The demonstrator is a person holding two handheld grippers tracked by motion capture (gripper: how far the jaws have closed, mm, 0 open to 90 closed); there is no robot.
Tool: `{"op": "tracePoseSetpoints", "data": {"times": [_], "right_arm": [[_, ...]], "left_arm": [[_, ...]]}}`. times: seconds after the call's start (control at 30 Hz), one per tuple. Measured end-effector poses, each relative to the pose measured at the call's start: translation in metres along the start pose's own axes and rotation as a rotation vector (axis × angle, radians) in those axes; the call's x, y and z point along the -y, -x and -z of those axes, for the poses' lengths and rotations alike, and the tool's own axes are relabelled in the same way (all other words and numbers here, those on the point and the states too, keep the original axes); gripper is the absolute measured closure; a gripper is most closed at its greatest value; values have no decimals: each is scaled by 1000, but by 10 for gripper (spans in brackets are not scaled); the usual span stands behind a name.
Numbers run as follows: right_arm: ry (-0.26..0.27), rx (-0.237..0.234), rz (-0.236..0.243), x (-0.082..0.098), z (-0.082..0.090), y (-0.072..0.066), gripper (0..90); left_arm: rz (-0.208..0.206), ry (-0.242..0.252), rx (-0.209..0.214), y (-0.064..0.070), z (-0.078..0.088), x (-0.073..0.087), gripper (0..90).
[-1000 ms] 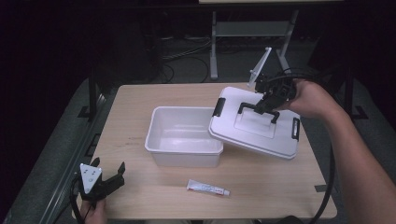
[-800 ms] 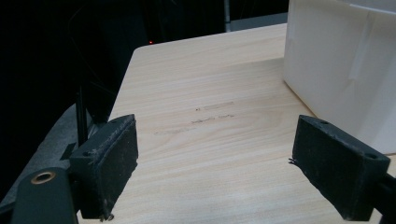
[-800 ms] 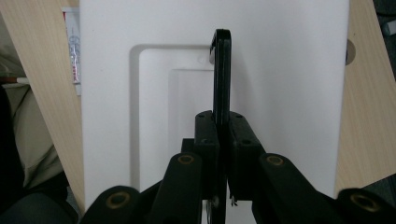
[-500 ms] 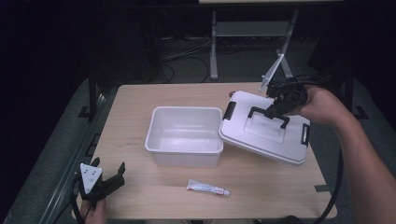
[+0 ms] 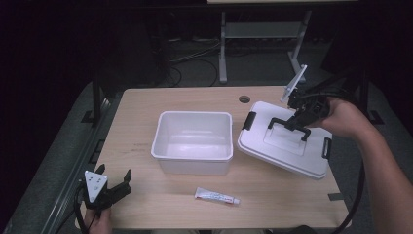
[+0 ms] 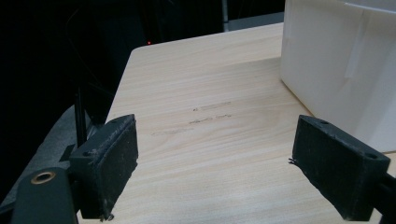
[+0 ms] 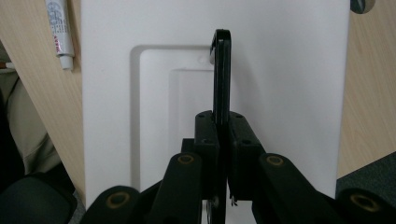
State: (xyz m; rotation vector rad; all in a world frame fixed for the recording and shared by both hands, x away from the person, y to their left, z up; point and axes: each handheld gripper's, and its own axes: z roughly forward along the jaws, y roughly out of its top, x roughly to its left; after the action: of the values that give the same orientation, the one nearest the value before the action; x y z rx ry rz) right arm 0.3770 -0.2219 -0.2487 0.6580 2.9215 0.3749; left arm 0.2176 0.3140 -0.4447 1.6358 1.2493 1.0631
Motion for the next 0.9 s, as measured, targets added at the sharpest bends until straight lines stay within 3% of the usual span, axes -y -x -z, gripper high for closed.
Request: {"op": "tracePoseSetpoints", "data": {"times": [0.43,0.9], "right_arm": [[-12,-36,-22,15,-29,4,837],[-28,-70,-49,30,-73,6,837]], "left_arm": [[0,-2,-6,-2,1,0,136],[-11,-4,-5,0,0,0,136]]}}
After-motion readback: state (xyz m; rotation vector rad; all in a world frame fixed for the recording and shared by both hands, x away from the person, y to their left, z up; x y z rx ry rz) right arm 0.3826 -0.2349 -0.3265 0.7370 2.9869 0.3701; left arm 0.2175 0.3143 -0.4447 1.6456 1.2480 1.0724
